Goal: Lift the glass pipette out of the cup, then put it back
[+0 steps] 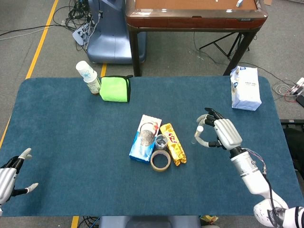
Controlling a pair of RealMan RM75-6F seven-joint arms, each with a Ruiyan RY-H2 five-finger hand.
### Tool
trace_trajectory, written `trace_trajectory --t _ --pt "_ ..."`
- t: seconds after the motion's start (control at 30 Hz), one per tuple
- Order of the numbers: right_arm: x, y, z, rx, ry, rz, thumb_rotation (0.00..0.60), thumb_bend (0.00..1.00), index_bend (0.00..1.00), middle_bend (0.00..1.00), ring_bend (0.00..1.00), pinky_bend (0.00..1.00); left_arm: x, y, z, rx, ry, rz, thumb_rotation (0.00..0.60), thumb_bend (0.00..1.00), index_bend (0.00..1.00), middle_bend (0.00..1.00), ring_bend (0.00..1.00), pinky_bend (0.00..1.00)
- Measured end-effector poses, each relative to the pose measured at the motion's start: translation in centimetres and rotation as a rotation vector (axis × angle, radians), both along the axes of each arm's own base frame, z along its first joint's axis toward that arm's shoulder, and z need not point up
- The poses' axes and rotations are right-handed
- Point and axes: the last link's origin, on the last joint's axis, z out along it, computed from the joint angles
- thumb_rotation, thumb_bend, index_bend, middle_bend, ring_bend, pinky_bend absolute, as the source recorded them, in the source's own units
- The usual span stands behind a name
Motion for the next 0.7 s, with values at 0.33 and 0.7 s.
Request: trace_trajectory --t 0.33,0.7 --pt "0.6 0.3 -0.1 0.043 0.17 -0.105 0.6 0.56 0.61 0.35 0.1 0.16 0.0 0.0 0.0 0.0 0.0 0.0 0.6 0.09 0.05 0.25 0.19 0.38" --pt "1.6 0.2 -0.2 -0.01 -0.131 -0.003 0.6 0.57 0.61 0.35 0.1 0.16 0.0 0.0 0.0 0.003 0.0 0.001 0.6 0.09 0.05 0.25 0.19 0.38"
